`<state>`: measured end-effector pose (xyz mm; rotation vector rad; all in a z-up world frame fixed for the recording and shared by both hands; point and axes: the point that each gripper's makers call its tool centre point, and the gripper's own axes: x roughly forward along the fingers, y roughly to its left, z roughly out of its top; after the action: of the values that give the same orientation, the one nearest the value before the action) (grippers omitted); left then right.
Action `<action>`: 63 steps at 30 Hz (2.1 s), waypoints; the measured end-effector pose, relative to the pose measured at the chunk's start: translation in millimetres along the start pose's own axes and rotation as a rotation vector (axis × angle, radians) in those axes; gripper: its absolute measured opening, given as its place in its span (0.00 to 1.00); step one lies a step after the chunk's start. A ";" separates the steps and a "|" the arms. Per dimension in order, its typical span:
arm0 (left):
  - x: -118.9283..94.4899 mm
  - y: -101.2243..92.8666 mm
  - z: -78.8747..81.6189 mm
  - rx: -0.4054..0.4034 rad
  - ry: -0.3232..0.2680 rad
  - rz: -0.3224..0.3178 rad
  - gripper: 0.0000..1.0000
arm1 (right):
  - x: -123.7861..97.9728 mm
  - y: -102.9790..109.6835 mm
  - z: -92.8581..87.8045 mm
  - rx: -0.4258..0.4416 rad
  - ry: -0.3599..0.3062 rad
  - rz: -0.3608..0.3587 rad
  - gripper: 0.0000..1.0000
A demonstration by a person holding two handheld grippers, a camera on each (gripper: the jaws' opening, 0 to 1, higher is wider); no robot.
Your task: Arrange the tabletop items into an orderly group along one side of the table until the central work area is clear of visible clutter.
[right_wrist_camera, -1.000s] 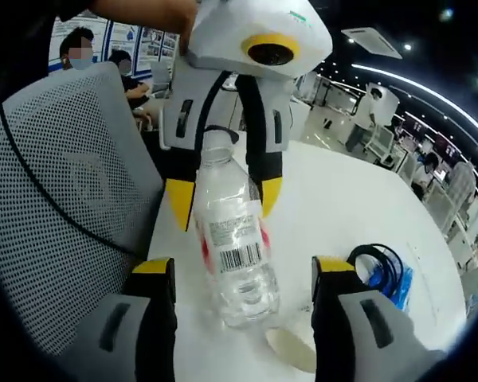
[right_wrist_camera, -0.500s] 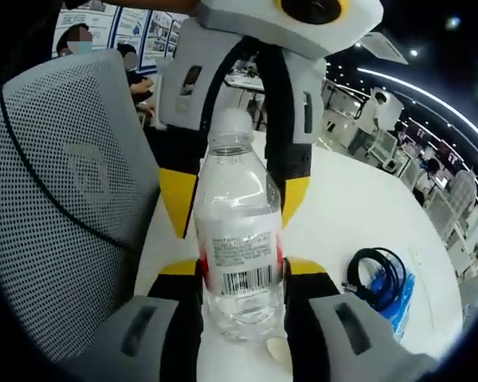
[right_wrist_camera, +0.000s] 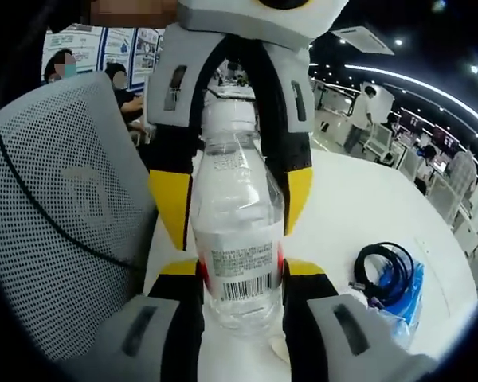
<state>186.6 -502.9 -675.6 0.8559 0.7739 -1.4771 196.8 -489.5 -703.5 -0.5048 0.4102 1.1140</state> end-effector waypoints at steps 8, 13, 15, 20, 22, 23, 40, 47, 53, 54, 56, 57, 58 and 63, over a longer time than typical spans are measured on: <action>-3.0 0.3 5.9 0.012 -0.052 0.000 0.38 | 2.9 0.4 2.4 0.043 -0.025 0.006 0.37; -2.8 2.7 10.8 0.003 -0.113 0.006 0.39 | 2.2 -1.7 1.3 0.073 -0.042 0.003 0.37; -2.2 2.9 14.5 0.000 -0.151 0.008 0.39 | 0.9 -2.0 0.4 0.081 -0.044 0.004 0.37; -0.8 4.0 20.6 0.000 -0.202 0.016 0.39 | -1.1 -3.0 -2.1 0.102 -0.047 0.000 0.37; -0.9 4.1 21.7 0.000 -0.209 0.019 0.40 | -1.3 -3.0 -2.3 0.105 -0.045 0.000 0.37; -1.2 3.9 22.2 0.006 -0.212 0.024 0.40 | -1.4 -3.0 -2.3 0.105 -0.043 -0.001 0.37; 4.1 3.4 12.8 0.003 -0.212 0.045 0.38 | -10.9 -6.2 -17.2 0.117 -0.001 -0.011 0.37; 5.6 4.8 17.8 -0.004 -0.234 0.052 0.41 | -12.4 -7.6 -21.5 0.101 0.013 -0.027 0.37; 7.1 7.0 21.0 -0.013 -0.252 0.060 0.42 | -17.7 -8.8 -21.7 0.091 0.029 -0.041 0.37; 7.4 7.4 21.3 -0.016 -0.254 0.060 0.42 | -19.0 -9.5 -21.9 0.094 0.032 -0.045 0.39; 8.1 8.1 22.4 -0.018 -0.262 0.060 0.42 | -20.6 -10.6 -22.9 0.101 0.036 -0.053 0.43; 8.3 8.3 22.8 -0.018 -0.265 0.060 0.42 | -22.6 -11.7 -24.7 0.107 0.045 -0.061 0.46; 8.6 8.5 23.2 -0.018 -0.267 0.059 0.42 | -23.4 -11.9 -24.8 0.109 0.046 -0.062 0.48; 12.7 9.5 26.9 -0.025 -0.283 0.053 0.43 | -36.4 -14.8 -20.3 0.140 0.040 -0.094 0.56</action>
<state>193.7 -533.2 -672.7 0.6263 0.5529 -1.4983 195.0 -533.3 -697.4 -0.4192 0.4906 0.9783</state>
